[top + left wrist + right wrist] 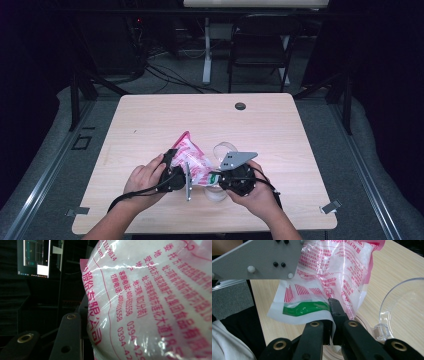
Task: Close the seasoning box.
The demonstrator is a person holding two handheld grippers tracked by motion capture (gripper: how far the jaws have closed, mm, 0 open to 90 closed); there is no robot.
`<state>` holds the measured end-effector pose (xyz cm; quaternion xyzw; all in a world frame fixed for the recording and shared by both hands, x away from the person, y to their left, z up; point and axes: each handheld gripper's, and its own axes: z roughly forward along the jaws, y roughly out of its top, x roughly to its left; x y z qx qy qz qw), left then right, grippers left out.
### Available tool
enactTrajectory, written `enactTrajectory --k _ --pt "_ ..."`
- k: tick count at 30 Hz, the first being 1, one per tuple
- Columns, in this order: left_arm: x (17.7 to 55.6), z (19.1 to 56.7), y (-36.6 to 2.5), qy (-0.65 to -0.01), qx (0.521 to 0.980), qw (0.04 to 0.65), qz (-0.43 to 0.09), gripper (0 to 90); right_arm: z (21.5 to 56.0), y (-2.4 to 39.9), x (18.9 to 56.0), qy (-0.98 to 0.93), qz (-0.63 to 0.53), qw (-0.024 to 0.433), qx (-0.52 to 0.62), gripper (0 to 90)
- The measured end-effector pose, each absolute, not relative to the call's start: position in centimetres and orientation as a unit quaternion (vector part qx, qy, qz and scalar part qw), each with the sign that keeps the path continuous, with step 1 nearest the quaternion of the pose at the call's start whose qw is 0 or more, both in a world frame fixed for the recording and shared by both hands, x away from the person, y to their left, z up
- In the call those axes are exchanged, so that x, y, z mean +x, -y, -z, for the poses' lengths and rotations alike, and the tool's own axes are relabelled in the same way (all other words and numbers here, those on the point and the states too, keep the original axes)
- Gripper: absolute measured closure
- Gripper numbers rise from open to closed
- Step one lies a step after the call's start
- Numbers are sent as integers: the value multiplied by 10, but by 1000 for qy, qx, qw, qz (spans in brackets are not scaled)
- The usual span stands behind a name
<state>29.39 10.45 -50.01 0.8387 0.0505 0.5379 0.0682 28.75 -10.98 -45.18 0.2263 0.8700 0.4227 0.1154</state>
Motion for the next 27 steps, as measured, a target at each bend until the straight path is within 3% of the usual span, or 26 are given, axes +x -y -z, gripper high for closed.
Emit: enactTrajectory --k 27 --pt "293 496 -101 -28 831 52 -553 583 451 111 288 -867 -427 116 230 894"
